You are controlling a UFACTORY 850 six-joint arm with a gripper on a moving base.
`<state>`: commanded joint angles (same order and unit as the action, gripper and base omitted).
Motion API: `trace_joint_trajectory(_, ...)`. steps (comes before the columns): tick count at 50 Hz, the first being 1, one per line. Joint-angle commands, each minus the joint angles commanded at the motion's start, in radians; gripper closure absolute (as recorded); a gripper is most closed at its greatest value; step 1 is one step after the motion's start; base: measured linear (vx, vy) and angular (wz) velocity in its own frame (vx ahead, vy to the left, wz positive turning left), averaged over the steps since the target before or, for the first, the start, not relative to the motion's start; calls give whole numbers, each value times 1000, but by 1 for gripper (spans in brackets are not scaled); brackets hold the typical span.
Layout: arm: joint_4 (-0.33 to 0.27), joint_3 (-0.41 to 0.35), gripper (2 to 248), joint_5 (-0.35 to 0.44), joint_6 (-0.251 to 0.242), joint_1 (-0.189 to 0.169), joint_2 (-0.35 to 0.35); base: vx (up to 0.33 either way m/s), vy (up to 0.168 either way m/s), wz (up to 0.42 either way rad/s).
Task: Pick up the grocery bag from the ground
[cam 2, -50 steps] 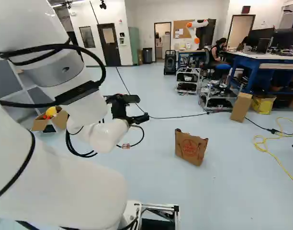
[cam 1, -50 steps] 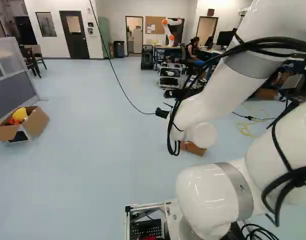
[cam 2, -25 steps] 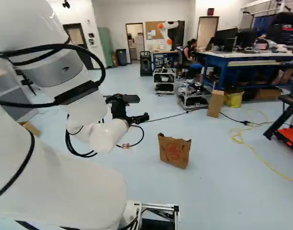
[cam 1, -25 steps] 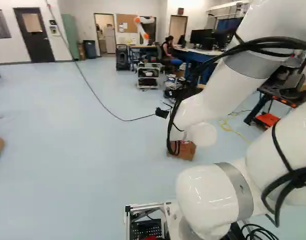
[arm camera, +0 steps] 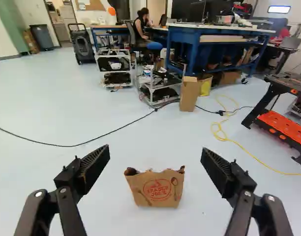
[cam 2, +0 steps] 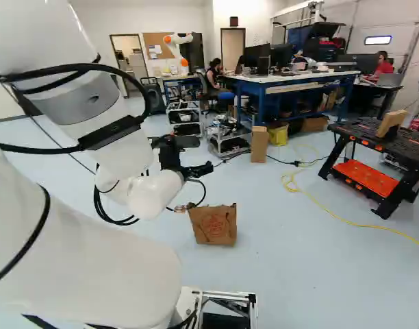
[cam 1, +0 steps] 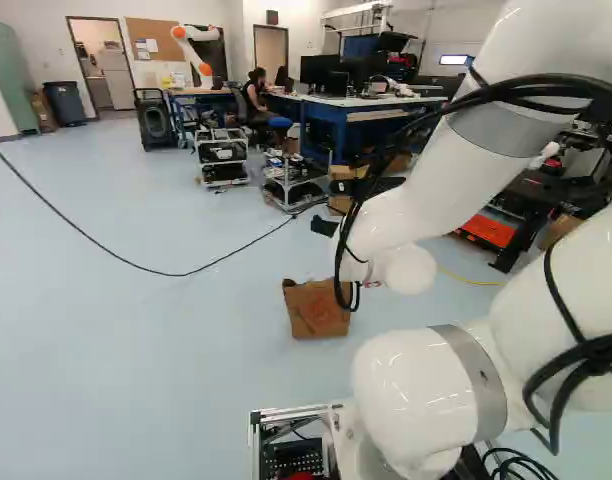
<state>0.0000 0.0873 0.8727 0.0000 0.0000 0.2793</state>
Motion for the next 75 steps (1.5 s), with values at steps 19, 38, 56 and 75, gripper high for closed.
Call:
trace_joint_trajectory(19, 0, 0, 3, 0, 0, 0, 0, 307, -4, -42)
trace_joint_trajectory(38, 0, 106, 3, 0, 0, 0, -121, 82, 2, -5)
trace_joint_trajectory(56, 0, 221, 3, -45, 0, 0, -242, 0, 0, 0)
trace_joint_trajectory(75, 0, 326, 3, -190, 0, 0, -344, 0, 0, 0)
